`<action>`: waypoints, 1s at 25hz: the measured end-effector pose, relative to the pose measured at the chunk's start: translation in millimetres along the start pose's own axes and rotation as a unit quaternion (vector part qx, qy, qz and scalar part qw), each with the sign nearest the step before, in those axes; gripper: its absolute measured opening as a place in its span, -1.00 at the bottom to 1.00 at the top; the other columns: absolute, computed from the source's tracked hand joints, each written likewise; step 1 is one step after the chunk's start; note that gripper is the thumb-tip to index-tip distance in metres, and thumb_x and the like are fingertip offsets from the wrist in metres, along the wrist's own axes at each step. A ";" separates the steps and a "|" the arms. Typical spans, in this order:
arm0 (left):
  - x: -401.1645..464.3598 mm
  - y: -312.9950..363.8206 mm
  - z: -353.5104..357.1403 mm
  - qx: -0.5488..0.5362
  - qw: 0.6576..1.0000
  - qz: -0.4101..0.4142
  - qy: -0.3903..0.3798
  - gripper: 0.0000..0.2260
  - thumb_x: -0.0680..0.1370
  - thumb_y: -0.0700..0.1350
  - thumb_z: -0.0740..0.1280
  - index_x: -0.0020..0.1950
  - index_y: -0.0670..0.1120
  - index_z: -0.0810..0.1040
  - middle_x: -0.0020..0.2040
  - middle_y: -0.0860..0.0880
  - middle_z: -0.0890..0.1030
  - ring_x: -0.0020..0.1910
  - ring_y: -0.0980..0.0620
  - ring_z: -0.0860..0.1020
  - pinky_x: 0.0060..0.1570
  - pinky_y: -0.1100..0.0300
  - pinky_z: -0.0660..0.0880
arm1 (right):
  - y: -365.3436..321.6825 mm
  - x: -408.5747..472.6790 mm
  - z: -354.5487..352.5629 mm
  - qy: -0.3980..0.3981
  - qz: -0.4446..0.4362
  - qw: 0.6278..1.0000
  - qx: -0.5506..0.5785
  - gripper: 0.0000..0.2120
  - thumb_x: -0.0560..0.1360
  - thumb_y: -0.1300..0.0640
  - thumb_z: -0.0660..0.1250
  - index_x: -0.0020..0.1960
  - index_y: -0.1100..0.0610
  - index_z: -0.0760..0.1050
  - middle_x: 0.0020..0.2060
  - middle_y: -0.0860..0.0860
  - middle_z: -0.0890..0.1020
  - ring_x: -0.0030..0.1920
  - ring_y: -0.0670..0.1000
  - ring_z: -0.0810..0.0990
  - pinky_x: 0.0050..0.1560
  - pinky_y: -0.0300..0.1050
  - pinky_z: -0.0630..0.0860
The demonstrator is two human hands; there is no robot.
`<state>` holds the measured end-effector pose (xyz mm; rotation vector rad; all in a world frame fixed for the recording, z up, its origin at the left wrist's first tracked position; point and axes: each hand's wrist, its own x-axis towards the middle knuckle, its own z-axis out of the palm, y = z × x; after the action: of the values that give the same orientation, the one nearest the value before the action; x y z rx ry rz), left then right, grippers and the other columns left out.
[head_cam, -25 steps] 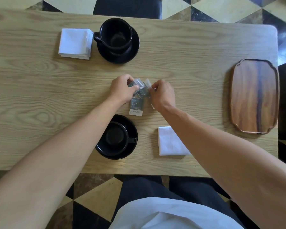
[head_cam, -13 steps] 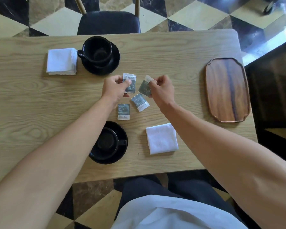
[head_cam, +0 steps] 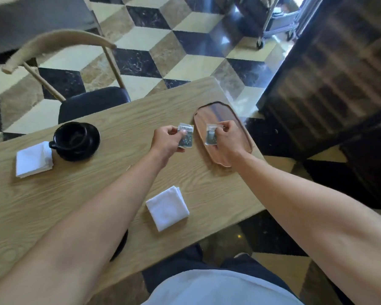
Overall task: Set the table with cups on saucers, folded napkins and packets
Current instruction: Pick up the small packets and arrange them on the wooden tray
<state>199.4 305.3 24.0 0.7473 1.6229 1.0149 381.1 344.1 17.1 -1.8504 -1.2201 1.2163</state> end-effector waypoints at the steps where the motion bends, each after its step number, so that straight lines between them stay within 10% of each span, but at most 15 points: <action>1: -2.9 11.6 19.6 0.003 1.000 0.008 -0.009 -0.88 0.57 -0.23 0.42 -0.17 -0.12 0.59 -0.23 -0.07 0.64 -0.29 0.01 0.63 -0.44 0.16 0.62 | 1.7 4.5 -22.6 0.007 -0.005 1.000 -0.020 -0.90 0.54 0.05 0.28 0.04 0.00 0.50 -0.01 0.03 0.65 0.04 0.11 0.66 0.08 0.22 0.62; 10: -44.7 86.1 181.7 -0.013 0.999 0.026 -0.027 -0.86 0.56 -0.26 0.44 0.03 -0.32 0.61 0.07 -0.33 0.66 0.05 -0.28 0.67 -0.04 -0.26 0.65 | -1.3 42.6 -211.4 0.029 -0.075 0.997 -0.023 -0.67 0.54 0.05 0.45 0.24 0.14 0.53 0.02 0.07 0.68 -0.01 0.03 0.67 0.06 -0.03 0.63; 15: -61.6 99.2 241.5 -0.025 0.998 0.052 -0.013 -0.94 0.56 -0.26 0.44 -0.10 -0.21 0.62 -0.02 -0.25 0.66 -0.12 -0.10 0.68 -0.16 -0.05 0.69 | 1.3 64.7 -283.0 0.006 -0.116 0.993 -0.007 -0.75 0.50 0.03 0.52 0.12 0.12 0.65 -0.14 -0.10 0.67 -0.10 -0.07 0.67 -0.21 -0.30 0.59; 25: -8.3 154.7 303.4 -0.048 0.996 0.067 -0.027 -0.92 0.58 -0.26 0.42 -0.08 -0.27 0.61 -0.06 -0.22 0.67 -0.14 -0.11 0.70 -0.24 -0.08 0.70 | -34.8 134.0 -332.2 0.024 -0.107 0.994 0.002 -0.80 0.53 0.08 0.48 0.11 0.15 0.64 0.01 0.05 0.72 0.01 0.04 0.69 0.11 0.06 0.66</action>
<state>491.2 443.4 133.1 0.8199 1.4825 1.1514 694.2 481.2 129.8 -1.6868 -1.3489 1.0506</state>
